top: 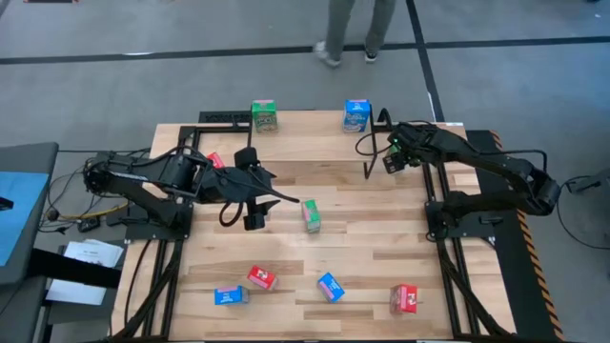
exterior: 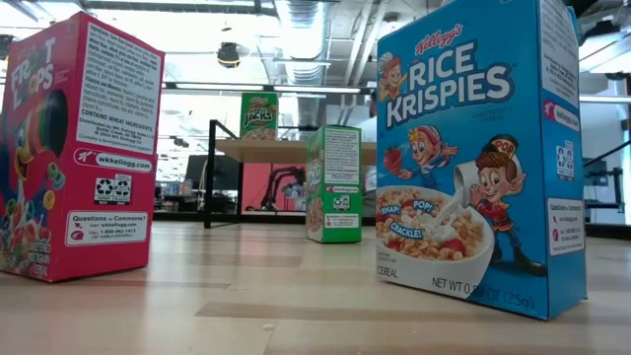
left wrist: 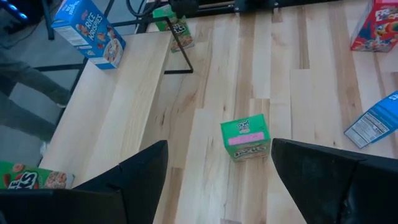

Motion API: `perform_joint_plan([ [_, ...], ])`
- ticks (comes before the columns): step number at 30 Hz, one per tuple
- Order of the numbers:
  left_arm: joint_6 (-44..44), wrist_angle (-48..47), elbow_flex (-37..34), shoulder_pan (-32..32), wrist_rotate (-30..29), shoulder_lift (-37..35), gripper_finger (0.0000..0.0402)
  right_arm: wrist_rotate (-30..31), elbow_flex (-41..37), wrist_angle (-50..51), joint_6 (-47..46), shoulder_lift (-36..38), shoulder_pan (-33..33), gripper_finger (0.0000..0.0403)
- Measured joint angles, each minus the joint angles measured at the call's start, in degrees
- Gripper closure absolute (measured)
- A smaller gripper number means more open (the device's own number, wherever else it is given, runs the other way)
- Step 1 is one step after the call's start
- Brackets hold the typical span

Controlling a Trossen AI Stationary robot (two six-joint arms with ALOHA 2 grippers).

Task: Stack cereal on shelf
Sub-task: Put the top green cereal box on the shelf aligned with the other green cereal box

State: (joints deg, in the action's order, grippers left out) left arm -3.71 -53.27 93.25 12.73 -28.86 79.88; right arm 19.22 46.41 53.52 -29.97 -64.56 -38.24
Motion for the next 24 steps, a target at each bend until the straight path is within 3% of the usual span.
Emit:
perform_joint_plan([
  [7,0.6,0.0,0.0,0.0,0.0,0.0,0.0125,-1.2,0.0,0.0,0.0,-0.4,0.0,0.0132],
  [16,0.9,0.0,0.0,0.0,0.0,0.0,0.0125,-1.2,0.0,0.1,-0.5,-0.4,0.0,0.0198],
  [24,0.9,0.0,0.0,0.0,0.0,0.0,0.0125,-1.4,0.0,1.5,-0.9,0.2,0.4,0.0202],
])
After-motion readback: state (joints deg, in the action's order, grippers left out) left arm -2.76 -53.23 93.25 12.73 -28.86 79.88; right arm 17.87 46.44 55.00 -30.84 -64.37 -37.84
